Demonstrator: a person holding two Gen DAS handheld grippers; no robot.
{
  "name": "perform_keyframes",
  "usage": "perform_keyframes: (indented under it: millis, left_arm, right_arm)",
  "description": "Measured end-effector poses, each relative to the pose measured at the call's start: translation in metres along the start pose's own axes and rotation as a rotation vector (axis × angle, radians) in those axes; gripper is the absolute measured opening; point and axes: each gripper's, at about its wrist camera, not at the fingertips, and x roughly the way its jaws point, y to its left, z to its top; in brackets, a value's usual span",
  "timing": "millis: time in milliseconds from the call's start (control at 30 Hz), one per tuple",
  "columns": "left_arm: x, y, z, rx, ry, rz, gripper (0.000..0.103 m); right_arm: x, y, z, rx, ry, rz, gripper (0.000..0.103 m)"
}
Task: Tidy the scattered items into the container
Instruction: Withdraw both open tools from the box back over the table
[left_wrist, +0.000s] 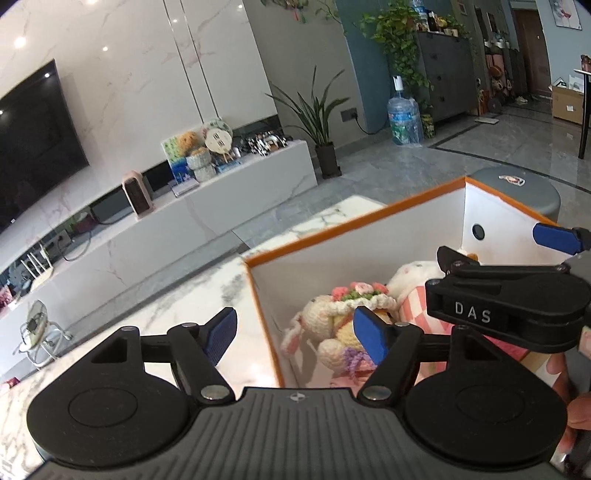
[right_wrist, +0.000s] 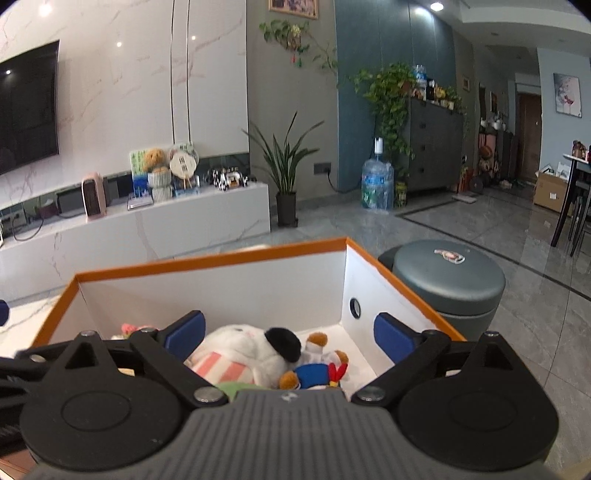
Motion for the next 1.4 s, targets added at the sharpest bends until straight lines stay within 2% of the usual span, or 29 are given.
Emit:
perform_keyframes:
  millis: [367, 567, 767, 1067, 1200, 1400]
  left_arm:
    - [-0.058, 0.026, -0.004, 0.000, -0.053, 0.077, 0.086]
    - [-0.086, 0.038, -0.010, -0.027, -0.081, 0.094, 0.086]
    - [-0.111, 0.057, -0.021, -0.061, -0.107, 0.125, 0.086]
    - [-0.142, 0.106, -0.049, -0.205, -0.106, 0.203, 0.086]
    - [-0.150, 0.126, -0.063, -0.263, -0.100, 0.212, 0.086]
    - [-0.155, 0.150, -0.085, -0.301, -0.081, 0.210, 0.086]
  right_arm:
    - [-0.044, 0.012, 0.004, 0.008, -0.054, 0.016, 0.100]
    - [-0.084, 0.025, 0.003, 0.001, -0.061, 0.073, 0.101]
    - [-0.116, 0.051, 0.006, -0.087, -0.078, 0.127, 0.101]
    - [-0.153, 0.099, 0.001, -0.204, -0.075, 0.218, 0.101]
    - [-0.168, 0.126, -0.005, -0.290, -0.081, 0.256, 0.101]
    - [-0.186, 0.161, -0.018, -0.406, -0.086, 0.305, 0.101]
